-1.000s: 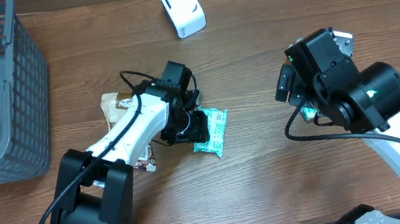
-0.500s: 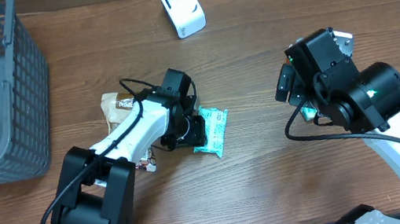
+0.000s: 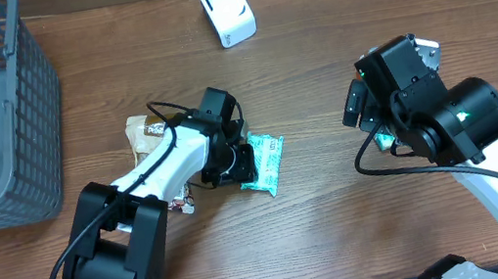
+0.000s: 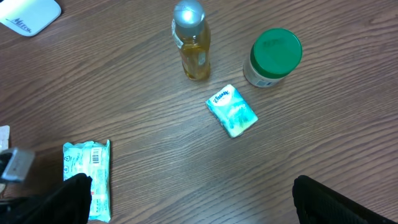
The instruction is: Scan the item barcode
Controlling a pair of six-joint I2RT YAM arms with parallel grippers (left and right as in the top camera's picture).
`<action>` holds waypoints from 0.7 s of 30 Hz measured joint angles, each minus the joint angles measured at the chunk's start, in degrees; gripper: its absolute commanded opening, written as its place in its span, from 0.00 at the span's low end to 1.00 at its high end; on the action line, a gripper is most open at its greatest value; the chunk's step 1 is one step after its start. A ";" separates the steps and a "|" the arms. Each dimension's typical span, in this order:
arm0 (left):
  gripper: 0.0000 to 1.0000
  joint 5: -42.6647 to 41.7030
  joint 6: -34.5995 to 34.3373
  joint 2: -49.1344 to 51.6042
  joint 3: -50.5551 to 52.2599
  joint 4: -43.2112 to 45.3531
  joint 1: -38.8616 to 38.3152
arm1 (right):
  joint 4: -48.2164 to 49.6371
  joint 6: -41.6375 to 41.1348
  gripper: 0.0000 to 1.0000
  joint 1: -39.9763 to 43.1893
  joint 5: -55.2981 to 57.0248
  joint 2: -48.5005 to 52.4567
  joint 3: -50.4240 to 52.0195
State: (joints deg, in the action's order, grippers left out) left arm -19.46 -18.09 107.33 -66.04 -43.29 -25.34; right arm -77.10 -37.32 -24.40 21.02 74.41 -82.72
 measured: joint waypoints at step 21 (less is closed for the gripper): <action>0.52 0.44 -0.48 1.38 -1.92 -2.95 -1.20 | -0.02 -0.02 1.00 0.00 0.00 0.00 0.00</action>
State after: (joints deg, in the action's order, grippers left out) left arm -19.03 -18.57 108.71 -67.96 -46.24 -26.55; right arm -77.12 -37.34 -24.40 21.02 74.41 -82.72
